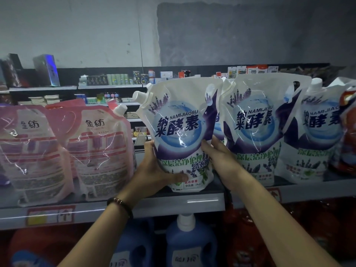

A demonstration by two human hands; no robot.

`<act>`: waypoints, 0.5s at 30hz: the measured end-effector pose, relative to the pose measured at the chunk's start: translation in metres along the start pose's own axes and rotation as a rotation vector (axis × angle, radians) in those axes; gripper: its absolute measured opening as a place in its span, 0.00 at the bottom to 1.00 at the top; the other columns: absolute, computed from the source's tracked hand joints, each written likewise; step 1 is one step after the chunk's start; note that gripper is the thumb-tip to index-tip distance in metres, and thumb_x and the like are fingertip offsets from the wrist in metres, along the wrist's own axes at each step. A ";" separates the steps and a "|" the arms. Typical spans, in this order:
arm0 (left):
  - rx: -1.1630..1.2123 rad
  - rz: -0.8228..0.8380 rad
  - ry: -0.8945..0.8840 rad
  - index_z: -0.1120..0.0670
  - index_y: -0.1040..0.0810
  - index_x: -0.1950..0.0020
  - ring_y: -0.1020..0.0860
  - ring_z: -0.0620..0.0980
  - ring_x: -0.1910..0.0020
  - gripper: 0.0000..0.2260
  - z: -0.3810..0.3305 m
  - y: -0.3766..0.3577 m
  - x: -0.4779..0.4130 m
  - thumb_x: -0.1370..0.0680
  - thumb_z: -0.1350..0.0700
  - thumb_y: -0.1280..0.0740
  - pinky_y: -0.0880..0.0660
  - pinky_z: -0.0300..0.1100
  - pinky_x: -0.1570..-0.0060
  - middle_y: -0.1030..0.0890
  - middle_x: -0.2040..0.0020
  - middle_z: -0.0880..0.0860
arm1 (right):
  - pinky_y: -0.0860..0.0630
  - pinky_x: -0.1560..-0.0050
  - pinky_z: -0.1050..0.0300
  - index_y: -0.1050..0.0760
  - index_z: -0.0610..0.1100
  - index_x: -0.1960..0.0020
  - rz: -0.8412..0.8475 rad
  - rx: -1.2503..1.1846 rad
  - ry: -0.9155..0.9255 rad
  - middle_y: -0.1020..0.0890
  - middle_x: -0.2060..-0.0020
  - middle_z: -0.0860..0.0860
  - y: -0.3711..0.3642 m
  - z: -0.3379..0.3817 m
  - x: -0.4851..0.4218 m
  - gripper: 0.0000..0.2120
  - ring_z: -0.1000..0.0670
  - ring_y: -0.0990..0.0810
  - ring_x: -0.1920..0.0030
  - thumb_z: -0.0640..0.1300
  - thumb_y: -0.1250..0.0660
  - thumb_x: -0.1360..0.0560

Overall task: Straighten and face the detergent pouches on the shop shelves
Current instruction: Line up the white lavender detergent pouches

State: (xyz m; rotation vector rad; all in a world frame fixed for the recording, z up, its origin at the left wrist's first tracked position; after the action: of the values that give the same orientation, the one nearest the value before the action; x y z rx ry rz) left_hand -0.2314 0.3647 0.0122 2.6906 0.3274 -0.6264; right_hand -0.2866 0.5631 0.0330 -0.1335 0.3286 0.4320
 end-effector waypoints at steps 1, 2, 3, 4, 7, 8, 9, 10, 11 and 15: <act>-0.005 0.011 0.006 0.51 0.36 0.32 0.15 0.44 0.40 0.46 0.001 0.001 0.000 0.40 0.63 0.12 0.15 0.44 0.46 0.16 0.38 0.48 | 0.25 0.27 0.41 0.25 0.54 0.27 0.012 0.005 -0.004 0.14 0.37 0.53 -0.001 0.001 0.003 0.15 0.51 0.16 0.35 0.46 0.39 0.13; -0.010 0.018 0.014 0.50 0.35 0.33 0.15 0.46 0.40 0.45 0.002 0.002 0.000 0.40 0.63 0.11 0.15 0.46 0.46 0.15 0.38 0.48 | 0.26 0.27 0.41 0.26 0.54 0.27 0.026 0.016 0.002 0.14 0.36 0.54 -0.001 0.002 0.006 0.15 0.52 0.17 0.34 0.46 0.38 0.13; -0.022 0.025 0.021 0.49 0.35 0.33 0.15 0.47 0.40 0.45 0.002 0.004 0.001 0.41 0.61 0.11 0.15 0.46 0.46 0.15 0.38 0.48 | 0.27 0.25 0.41 0.26 0.54 0.27 0.032 0.024 0.011 0.15 0.35 0.55 -0.001 0.002 0.008 0.16 0.52 0.18 0.32 0.46 0.38 0.13; -0.044 0.029 0.025 0.48 0.34 0.33 0.15 0.45 0.40 0.45 0.001 0.006 0.002 0.41 0.60 0.10 0.15 0.44 0.46 0.16 0.38 0.46 | 0.28 0.24 0.41 0.26 0.54 0.27 0.034 0.034 0.019 0.16 0.34 0.55 -0.001 0.003 0.010 0.16 0.52 0.20 0.31 0.45 0.38 0.13; -0.129 0.046 0.023 0.45 0.34 0.32 0.18 0.36 0.41 0.47 -0.006 0.008 0.007 0.42 0.53 0.09 0.17 0.38 0.46 0.17 0.39 0.38 | 0.29 0.23 0.44 0.27 0.52 0.25 0.034 0.054 0.019 0.16 0.33 0.55 0.000 0.004 0.013 0.17 0.53 0.21 0.29 0.46 0.39 0.13; -0.143 0.044 0.029 0.45 0.34 0.32 0.18 0.34 0.41 0.48 -0.007 0.009 0.008 0.43 0.52 0.09 0.18 0.36 0.46 0.18 0.39 0.37 | 0.29 0.24 0.45 0.28 0.52 0.24 0.037 0.057 0.015 0.17 0.33 0.56 0.000 0.004 0.014 0.17 0.53 0.21 0.29 0.47 0.38 0.13; -0.149 0.041 0.036 0.44 0.34 0.33 0.19 0.33 0.42 0.47 -0.007 0.009 0.009 0.43 0.52 0.09 0.18 0.33 0.47 0.18 0.40 0.36 | 0.29 0.23 0.45 0.28 0.53 0.24 0.038 0.058 0.011 0.18 0.31 0.56 0.000 0.004 0.015 0.19 0.53 0.22 0.28 0.51 0.36 0.14; -0.153 0.037 0.040 0.44 0.34 0.33 0.19 0.32 0.42 0.46 -0.008 0.010 0.010 0.42 0.52 0.10 0.19 0.31 0.49 0.18 0.40 0.36 | 0.31 0.23 0.43 0.29 0.54 0.23 0.035 0.057 0.002 0.20 0.29 0.56 -0.001 0.004 0.016 0.24 0.52 0.24 0.26 0.56 0.32 0.17; -0.155 0.038 0.041 0.45 0.34 0.34 0.19 0.31 0.42 0.45 -0.009 0.009 0.010 0.41 0.53 0.10 0.19 0.30 0.50 0.18 0.41 0.37 | 0.32 0.22 0.42 0.30 0.55 0.22 0.034 0.055 -0.002 0.21 0.27 0.56 0.000 0.002 0.015 0.31 0.52 0.25 0.25 0.62 0.30 0.21; -0.134 0.075 0.069 0.48 0.35 0.31 0.17 0.36 0.42 0.44 -0.011 0.008 0.013 0.37 0.57 0.12 0.17 0.37 0.49 0.16 0.40 0.42 | 0.31 0.23 0.40 0.27 0.55 0.24 0.009 0.089 0.012 0.20 0.29 0.55 0.004 0.001 0.017 0.35 0.51 0.24 0.26 0.67 0.28 0.28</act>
State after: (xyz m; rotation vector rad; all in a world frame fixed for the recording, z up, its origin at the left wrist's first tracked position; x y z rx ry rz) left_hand -0.2132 0.3637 0.0178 2.5862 0.2744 -0.4737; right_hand -0.2734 0.5736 0.0279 -0.0477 0.3601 0.4247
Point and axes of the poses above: each hand's wrist, its own x-axis away from the middle knuckle, its own y-axis out of the back of the hand, z = x × y, the point moved 3 cm from there along -x, towards the middle knuckle
